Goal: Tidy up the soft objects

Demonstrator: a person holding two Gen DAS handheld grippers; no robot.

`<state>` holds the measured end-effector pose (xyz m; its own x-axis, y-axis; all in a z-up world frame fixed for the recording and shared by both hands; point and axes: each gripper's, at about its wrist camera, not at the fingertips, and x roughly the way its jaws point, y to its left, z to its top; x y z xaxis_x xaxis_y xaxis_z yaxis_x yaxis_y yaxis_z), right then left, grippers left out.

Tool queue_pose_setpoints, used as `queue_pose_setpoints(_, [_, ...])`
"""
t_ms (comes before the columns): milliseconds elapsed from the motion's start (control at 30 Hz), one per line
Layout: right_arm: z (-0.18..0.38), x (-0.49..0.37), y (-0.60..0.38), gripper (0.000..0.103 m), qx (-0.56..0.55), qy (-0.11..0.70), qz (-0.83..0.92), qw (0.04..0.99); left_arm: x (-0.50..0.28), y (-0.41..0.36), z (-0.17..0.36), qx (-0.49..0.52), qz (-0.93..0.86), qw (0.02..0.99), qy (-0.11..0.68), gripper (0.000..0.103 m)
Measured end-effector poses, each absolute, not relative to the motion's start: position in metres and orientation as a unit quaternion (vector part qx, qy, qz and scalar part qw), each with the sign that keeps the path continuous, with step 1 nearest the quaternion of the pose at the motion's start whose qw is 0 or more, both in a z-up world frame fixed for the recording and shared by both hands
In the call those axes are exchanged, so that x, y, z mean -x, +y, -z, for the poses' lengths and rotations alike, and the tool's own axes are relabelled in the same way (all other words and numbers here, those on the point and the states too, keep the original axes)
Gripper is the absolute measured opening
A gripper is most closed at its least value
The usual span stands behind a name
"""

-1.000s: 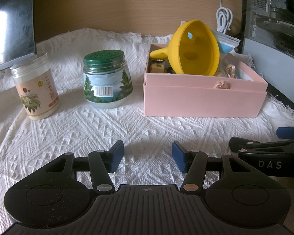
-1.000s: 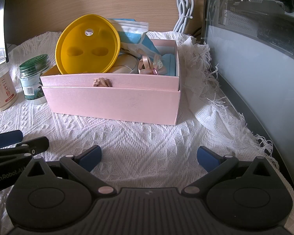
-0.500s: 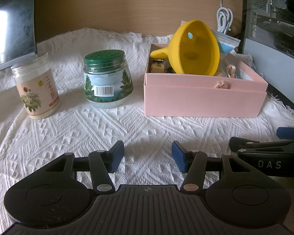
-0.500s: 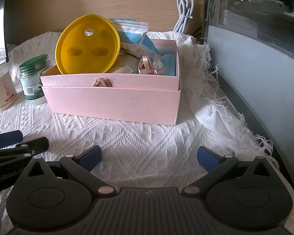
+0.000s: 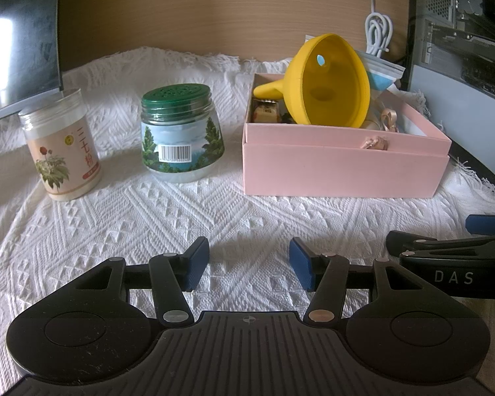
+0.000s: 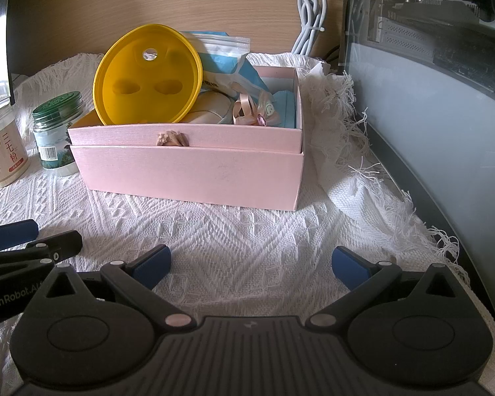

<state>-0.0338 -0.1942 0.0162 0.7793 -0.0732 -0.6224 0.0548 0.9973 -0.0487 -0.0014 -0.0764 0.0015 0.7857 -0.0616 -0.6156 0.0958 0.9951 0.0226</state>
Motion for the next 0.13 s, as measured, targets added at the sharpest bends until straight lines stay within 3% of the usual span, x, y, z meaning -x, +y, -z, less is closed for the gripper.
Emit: queue_pose_setpoints(133, [-0.0163,0.0338,-0.1943,0.103,0.014,0.33,0.034,0.943,0.0015,-0.0766,-0.0016,-0.027,0.041,0.945,0.324,0.059])
